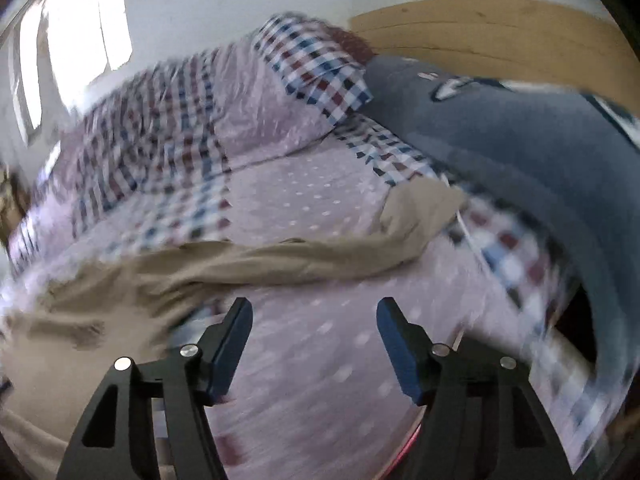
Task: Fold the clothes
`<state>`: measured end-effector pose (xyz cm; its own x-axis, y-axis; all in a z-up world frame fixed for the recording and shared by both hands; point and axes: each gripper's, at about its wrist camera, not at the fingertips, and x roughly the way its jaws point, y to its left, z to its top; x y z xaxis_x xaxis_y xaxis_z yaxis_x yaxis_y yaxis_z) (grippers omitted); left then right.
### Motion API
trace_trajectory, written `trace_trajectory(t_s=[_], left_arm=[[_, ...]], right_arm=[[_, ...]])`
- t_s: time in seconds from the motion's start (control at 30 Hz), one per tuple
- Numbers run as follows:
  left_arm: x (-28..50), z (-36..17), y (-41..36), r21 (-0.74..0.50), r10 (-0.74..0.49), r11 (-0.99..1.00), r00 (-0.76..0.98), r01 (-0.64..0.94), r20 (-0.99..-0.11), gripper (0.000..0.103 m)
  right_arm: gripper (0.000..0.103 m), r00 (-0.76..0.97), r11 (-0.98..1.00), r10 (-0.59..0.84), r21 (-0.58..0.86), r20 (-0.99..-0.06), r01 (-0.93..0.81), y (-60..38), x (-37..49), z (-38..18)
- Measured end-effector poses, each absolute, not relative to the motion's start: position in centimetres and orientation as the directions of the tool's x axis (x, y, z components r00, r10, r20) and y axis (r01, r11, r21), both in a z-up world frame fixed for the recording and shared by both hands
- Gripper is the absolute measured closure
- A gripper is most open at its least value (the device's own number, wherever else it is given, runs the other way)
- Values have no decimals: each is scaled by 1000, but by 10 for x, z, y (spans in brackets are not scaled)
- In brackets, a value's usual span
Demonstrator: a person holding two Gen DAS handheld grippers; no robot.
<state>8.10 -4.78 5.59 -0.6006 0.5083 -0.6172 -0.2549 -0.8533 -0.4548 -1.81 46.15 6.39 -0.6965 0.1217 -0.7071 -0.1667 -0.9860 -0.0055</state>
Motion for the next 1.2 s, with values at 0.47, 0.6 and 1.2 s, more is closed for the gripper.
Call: trace_trajectory(t_s=[0.47,0.6,1.2], left_arm=[[44,26,-6,-449,562,-827,-551,-339,-618,17],[44,25,-7,-445,561,-827,-554,-344,-614,17],[45,22,-5,-421,552,-834,-567,-357,-612,17]], right_arm=[[100,-583,-910,324,-414,-745,23,471,-94,40],[100,-672,-925,294,-379,-679,-22,464,-69,87],[46,-599,-925,258,-15,-758,-379,540,-118,117]])
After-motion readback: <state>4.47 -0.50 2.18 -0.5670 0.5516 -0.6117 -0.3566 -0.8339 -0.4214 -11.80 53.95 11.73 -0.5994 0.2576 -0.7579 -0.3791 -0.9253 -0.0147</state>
